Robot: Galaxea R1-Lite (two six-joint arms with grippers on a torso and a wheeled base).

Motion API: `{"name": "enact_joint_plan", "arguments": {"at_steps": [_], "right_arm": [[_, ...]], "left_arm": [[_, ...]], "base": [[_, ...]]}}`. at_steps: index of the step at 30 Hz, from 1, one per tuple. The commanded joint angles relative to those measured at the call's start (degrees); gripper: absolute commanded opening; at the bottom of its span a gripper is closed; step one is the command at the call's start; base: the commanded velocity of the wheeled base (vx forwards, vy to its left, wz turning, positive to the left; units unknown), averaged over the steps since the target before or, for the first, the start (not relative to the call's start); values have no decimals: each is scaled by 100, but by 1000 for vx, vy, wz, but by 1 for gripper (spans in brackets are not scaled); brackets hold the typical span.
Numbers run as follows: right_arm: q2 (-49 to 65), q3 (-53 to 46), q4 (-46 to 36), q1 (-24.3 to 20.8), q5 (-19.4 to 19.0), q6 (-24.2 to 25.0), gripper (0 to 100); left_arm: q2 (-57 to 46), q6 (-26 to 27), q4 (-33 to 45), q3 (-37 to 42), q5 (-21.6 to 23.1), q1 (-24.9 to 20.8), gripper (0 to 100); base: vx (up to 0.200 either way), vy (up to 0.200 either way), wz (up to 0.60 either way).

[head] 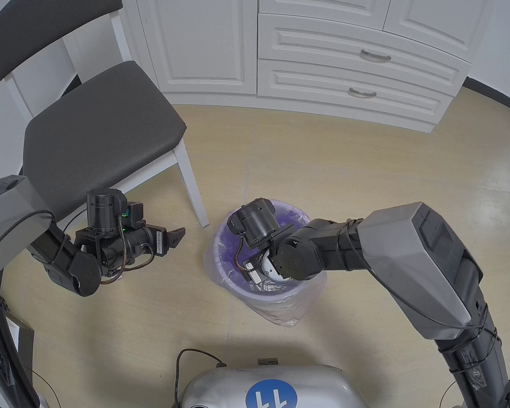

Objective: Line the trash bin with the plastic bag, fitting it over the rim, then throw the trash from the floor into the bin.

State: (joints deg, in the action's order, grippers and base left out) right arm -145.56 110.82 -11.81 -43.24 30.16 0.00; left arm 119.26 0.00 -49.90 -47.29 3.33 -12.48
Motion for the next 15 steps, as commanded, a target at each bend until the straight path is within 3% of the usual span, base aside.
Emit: {"name": "enact_joint_plan", "arguments": {"at_steps": [1,15], "right_arm": [[528,-580,-5,-132,7,18,100],[1003,-1511,-14,-440,16,-62,100]], "left_arm": [[-52,0,-38,53,1,0,100],[-140,0,-214,167,1,-26,100]], "base": [[0,0,0],[0,0,0]]}}
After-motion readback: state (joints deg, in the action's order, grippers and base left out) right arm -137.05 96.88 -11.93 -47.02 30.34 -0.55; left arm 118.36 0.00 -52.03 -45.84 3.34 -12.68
